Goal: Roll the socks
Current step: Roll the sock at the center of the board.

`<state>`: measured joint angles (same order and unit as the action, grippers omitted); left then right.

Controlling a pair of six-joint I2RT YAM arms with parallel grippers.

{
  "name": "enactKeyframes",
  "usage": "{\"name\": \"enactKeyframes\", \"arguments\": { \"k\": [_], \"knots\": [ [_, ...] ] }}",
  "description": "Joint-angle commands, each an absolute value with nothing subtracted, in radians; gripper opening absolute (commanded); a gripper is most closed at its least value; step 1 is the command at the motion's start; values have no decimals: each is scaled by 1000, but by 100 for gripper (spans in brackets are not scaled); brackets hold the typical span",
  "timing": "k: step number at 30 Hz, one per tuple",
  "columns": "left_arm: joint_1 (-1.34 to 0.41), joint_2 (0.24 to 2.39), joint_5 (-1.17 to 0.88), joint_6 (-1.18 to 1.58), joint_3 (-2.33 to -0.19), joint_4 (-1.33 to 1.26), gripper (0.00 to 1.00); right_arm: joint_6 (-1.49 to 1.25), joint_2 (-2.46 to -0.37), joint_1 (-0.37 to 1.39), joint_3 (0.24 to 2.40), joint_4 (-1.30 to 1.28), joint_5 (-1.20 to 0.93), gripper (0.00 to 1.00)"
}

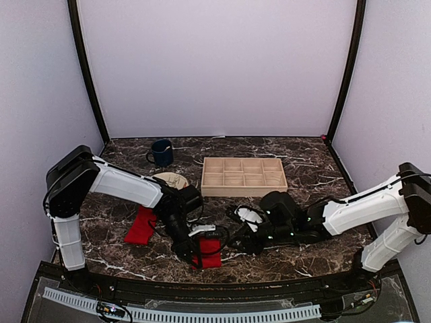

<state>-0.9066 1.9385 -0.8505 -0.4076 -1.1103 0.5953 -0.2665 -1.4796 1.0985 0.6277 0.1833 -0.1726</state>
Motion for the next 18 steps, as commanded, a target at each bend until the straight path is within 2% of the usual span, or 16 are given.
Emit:
{"name": "enactKeyframes", "arguments": {
  "k": [1,18],
  "knots": [
    [-902,1939,-916,-421,-1134,644,12,-154,-1469,1190,630,182,4,43],
    [-894,1974,-941,-442,-1140,668,13,30,-1622,1386,784,86,74,46]
  ]
}}
